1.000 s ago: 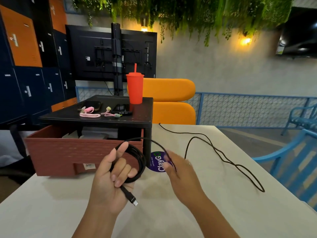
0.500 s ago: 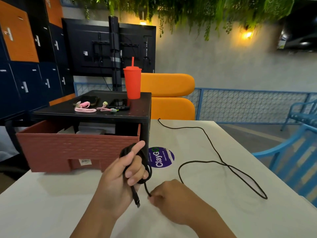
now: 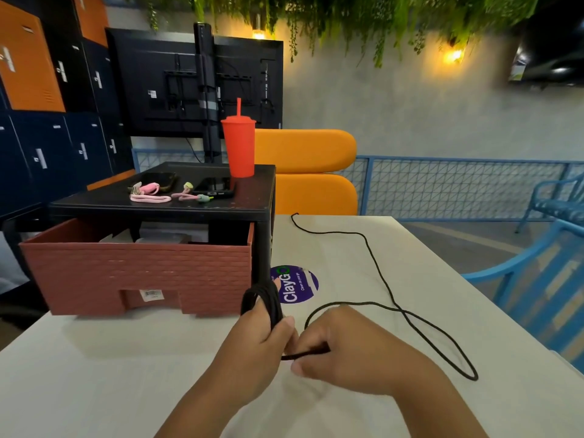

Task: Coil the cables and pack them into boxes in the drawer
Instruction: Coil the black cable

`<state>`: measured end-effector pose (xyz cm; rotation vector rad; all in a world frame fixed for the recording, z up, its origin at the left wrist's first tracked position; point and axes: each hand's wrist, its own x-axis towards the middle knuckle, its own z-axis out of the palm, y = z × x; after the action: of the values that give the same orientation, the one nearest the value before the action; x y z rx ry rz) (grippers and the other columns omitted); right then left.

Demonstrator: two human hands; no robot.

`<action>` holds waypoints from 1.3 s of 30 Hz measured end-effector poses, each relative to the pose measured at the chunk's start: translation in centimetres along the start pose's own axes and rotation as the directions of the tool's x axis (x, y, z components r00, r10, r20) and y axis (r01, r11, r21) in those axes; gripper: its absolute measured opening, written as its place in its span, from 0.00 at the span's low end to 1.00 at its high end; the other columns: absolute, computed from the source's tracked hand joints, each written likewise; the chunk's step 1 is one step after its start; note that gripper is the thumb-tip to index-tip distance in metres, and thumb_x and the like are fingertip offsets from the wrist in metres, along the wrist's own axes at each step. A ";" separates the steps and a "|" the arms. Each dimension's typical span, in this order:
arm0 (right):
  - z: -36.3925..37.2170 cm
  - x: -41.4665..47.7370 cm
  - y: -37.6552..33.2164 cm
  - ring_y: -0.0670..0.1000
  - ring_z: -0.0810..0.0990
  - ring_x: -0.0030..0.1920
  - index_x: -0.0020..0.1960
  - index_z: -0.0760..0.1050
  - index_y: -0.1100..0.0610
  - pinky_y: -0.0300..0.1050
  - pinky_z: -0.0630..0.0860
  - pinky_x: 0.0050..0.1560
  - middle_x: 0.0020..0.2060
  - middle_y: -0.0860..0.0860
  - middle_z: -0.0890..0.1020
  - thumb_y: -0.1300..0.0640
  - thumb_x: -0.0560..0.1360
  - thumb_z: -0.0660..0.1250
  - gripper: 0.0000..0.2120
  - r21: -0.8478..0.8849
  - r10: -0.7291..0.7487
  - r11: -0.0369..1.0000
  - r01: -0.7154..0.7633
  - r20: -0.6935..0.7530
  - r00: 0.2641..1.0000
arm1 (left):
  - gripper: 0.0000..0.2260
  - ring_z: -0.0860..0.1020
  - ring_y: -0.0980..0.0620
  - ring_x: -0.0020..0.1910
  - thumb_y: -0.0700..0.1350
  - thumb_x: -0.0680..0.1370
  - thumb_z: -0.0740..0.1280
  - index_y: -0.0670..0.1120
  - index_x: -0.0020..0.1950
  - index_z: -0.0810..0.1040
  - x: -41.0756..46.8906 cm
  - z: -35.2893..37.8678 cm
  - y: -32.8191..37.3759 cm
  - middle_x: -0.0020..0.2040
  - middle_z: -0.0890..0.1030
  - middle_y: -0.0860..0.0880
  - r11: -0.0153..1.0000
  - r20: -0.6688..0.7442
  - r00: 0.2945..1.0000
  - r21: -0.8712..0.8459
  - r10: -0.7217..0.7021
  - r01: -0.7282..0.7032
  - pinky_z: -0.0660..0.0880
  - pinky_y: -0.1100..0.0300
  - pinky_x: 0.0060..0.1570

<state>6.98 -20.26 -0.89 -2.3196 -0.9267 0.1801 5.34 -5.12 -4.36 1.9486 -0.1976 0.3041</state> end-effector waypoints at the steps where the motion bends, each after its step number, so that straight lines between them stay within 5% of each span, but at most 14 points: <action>1: -0.3 -0.1 0.0 0.51 0.73 0.30 0.34 0.80 0.54 0.45 0.69 0.34 0.28 0.52 0.78 0.55 0.70 0.68 0.07 0.069 0.000 0.998 0.002 -0.027 1.000 | 0.13 0.74 0.63 0.31 0.40 0.79 0.60 0.59 0.44 0.68 0.0 0.1 0.1 0.31 0.76 0.55 0.998 0.027 0.999 -0.061 -0.019 0.020 0.72 0.67 0.41; 4: -0.9 -0.2 0.0 0.44 0.80 0.35 0.30 0.80 0.48 0.40 0.74 0.36 0.30 0.45 0.82 0.59 0.67 0.74 0.10 0.300 0.022 0.953 0.048 -0.227 0.974 | 0.07 0.68 0.54 0.23 0.48 0.79 0.59 0.52 0.43 0.73 -0.4 0.4 1.0 0.21 0.70 0.51 0.961 0.154 0.987 -0.265 -0.042 0.082 0.68 0.62 0.30; 6: -0.8 0.0 0.1 0.39 0.78 0.32 0.29 0.79 0.50 0.32 0.73 0.35 0.27 0.45 0.80 0.64 0.65 0.75 0.12 0.397 0.047 0.911 0.115 -0.375 0.926 | 0.20 0.62 0.54 0.22 0.61 0.76 0.56 0.49 0.33 0.71 -0.6 0.4 1.3 0.20 0.65 0.52 0.926 0.234 0.970 -0.351 -0.057 0.139 0.63 0.63 0.27; 9: -0.3 0.6 0.9 0.39 0.75 0.28 0.32 0.76 0.53 0.30 0.70 0.32 0.25 0.44 0.79 0.64 0.64 0.76 0.10 0.403 0.075 0.902 0.157 -0.502 0.862 | 0.26 0.58 0.55 0.21 0.71 0.68 0.60 0.47 0.32 0.72 -0.7 0.4 1.4 0.20 0.61 0.53 0.865 0.324 0.946 -0.467 -0.024 0.182 0.63 0.63 0.27; 11: 0.1 1.0 1.6 0.38 0.76 0.31 0.35 0.77 0.46 0.28 0.69 0.34 0.27 0.39 0.79 0.55 0.66 0.75 0.08 0.361 0.051 0.917 0.171 -0.532 0.845 | 0.27 0.57 0.56 0.19 0.73 0.60 0.67 0.49 0.30 0.68 -0.9 0.6 1.3 0.20 0.60 0.54 0.820 0.377 0.926 -0.533 0.007 0.210 0.64 0.61 0.28; 12: 0.3 1.2 1.7 0.38 0.77 0.34 0.37 0.77 0.42 0.28 0.70 0.37 0.30 0.37 0.79 0.46 0.67 0.72 0.04 0.327 0.022 0.927 0.182 -0.534 0.846 | 0.26 0.57 0.56 0.19 0.72 0.59 0.69 0.50 0.28 0.67 -1.0 0.6 1.2 0.19 0.60 0.54 0.798 0.395 0.918 -0.559 0.019 0.224 0.64 0.61 0.28; 14: 0.9 1.5 2.2 0.40 0.78 0.41 0.40 0.79 0.39 0.30 0.71 0.43 0.37 0.39 0.80 0.30 0.68 0.60 0.16 0.309 -0.028 0.926 0.216 -0.514 0.857 | 0.24 0.57 0.57 0.17 0.69 0.59 0.72 0.51 0.26 0.68 -1.2 0.8 1.1 0.18 0.61 0.55 0.755 0.419 0.906 -0.612 0.054 0.237 0.64 0.61 0.28; 18: 2.3 1.8 2.4 0.48 0.75 0.39 0.41 0.76 0.63 0.43 0.71 0.44 0.34 0.54 0.77 0.24 0.66 0.52 0.41 0.497 -0.011 0.844 0.204 -0.364 0.932 | 0.23 0.59 0.59 0.15 0.64 0.58 0.76 0.51 0.24 0.68 -1.2 0.6 1.2 0.17 0.61 0.54 0.646 0.389 0.919 -0.719 0.067 0.257 0.68 0.63 0.27; 23: 3.4 2.4 1.5 0.45 0.68 0.29 0.32 0.68 0.60 0.37 0.65 0.31 0.25 0.48 0.70 0.23 0.63 0.54 0.38 0.534 0.041 0.818 0.215 -0.426 0.904 | 0.22 0.63 0.58 0.16 0.61 0.57 0.78 0.49 0.22 0.69 -0.9 0.3 1.5 0.19 0.64 0.52 0.615 0.319 0.948 -0.745 -0.010 0.257 0.71 0.62 0.27; 26: 3.2 2.5 1.7 0.50 0.70 0.31 0.36 0.72 0.61 0.47 0.68 0.34 0.29 0.56 0.73 0.24 0.66 0.51 0.39 0.424 0.014 0.881 0.208 -0.463 0.886 | 0.20 0.63 0.56 0.18 0.55 0.64 0.77 0.46 0.25 0.69 -0.7 0.4 1.7 0.21 0.64 0.50 0.639 0.282 0.949 -0.707 -0.140 0.304 0.72 0.61 0.27; 29: 3.2 2.5 2.0 0.48 0.70 0.33 0.34 0.73 0.50 0.52 0.70 0.37 0.29 0.49 0.74 0.25 0.68 0.49 0.31 0.337 -0.028 0.919 0.203 -0.459 0.888 | 0.15 0.60 0.56 0.17 0.48 0.68 0.72 0.42 0.31 0.70 -0.5 -0.1 1.7 0.20 0.61 0.50 0.606 0.287 0.931 -0.708 -0.224 0.363 0.69 0.62 0.23; 33: 3.4 2.6 1.4 0.42 0.69 0.31 0.30 0.70 0.40 0.38 0.66 0.35 0.26 0.42 0.72 0.33 0.72 0.53 0.19 0.372 -0.049 0.898 0.233 -0.442 0.896 | 0.11 0.56 0.58 0.15 0.45 0.65 0.75 0.41 0.30 0.77 -0.5 -1.0 1.7 0.18 0.58 0.53 0.557 0.368 0.906 -0.716 -0.210 0.420 0.63 0.63 0.19; 36: 2.9 2.3 1.9 0.41 0.68 0.31 0.32 0.73 0.48 0.35 0.64 0.35 0.27 0.45 0.71 0.33 0.71 0.56 0.21 0.423 -0.040 0.872 0.247 -0.441 0.896 | 0.06 0.55 0.59 0.15 0.41 0.66 0.72 0.41 0.30 0.79 -0.3 -1.1 1.8 0.18 0.57 0.54 0.511 0.313 0.925 -0.772 -0.214 0.379 0.60 0.65 0.18; 39: 1.6 2.1 2.8 0.42 0.67 0.29 0.34 0.72 0.52 0.35 0.63 0.33 0.25 0.45 0.71 0.35 0.69 0.62 0.20 0.354 0.048 0.925 0.141 -0.474 0.879 | 0.14 0.58 0.59 0.14 0.45 0.57 0.80 0.39 0.35 0.81 0.3 -1.4 1.4 0.17 0.58 0.54 0.346 0.264 0.943 -0.882 -0.202 0.321 0.62 0.65 0.17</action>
<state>9.67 -19.62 -3.64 -1.8506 -0.6275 -0.2131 5.09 -4.39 -2.52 0.8083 -0.0758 -0.1492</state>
